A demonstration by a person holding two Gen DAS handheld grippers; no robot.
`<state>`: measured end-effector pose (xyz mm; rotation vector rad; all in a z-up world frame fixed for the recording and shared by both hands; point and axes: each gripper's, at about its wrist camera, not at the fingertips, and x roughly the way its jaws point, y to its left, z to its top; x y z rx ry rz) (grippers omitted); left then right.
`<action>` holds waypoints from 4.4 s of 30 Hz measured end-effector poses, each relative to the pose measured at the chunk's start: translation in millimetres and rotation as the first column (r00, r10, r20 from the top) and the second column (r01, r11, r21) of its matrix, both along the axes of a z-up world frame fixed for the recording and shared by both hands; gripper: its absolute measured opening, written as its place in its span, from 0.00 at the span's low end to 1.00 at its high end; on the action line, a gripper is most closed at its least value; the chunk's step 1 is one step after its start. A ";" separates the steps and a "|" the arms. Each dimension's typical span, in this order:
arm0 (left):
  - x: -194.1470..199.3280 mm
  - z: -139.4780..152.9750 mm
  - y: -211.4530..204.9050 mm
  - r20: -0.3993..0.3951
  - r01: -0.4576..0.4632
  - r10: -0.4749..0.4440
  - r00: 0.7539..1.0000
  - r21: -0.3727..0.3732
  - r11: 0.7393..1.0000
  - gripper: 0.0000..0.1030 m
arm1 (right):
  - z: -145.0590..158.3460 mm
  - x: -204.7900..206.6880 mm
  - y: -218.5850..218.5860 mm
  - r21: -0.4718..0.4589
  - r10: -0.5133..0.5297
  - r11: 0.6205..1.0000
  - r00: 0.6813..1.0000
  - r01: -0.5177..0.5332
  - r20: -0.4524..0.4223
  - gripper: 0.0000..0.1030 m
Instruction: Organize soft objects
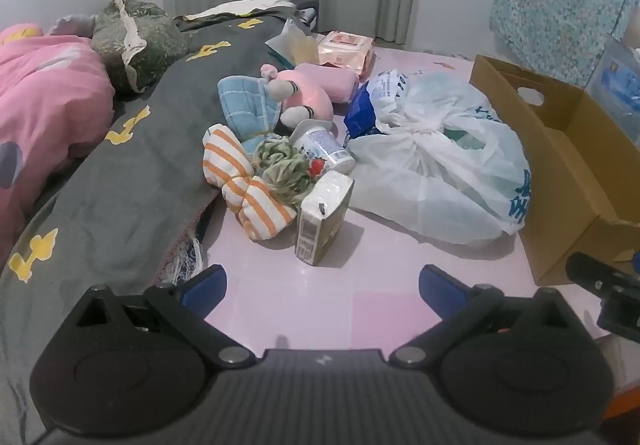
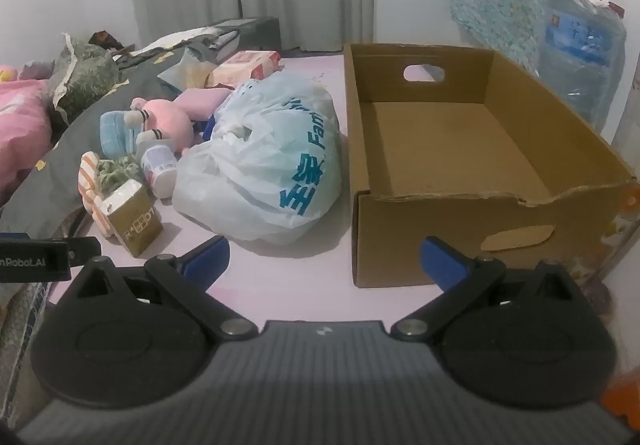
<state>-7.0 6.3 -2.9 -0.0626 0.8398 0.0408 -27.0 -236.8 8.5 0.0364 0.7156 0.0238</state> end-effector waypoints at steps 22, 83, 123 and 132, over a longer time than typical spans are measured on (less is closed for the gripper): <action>2.6 6.9 -11.7 -0.008 0.010 -0.009 1.000 0.021 1.000 1.00 | -9.4 6.8 3.4 0.026 0.016 1.000 1.000 -0.016 -0.025 0.99; 4.0 3.7 -3.7 -0.043 -0.024 0.025 0.999 0.034 0.999 1.00 | -16.7 8.5 6.1 0.020 0.022 1.000 0.998 -0.021 -0.053 0.99; 311.4 88.5 84.5 0.167 -0.017 -0.012 0.986 0.168 0.986 0.97 | 42.7 446.7 65.9 0.808 0.260 0.587 0.932 0.055 -0.252 0.97; 393.2 41.2 63.3 0.047 0.131 -0.136 0.990 0.104 0.986 0.72 | -42.8 517.1 101.9 0.843 0.335 0.523 0.880 0.122 -0.335 0.79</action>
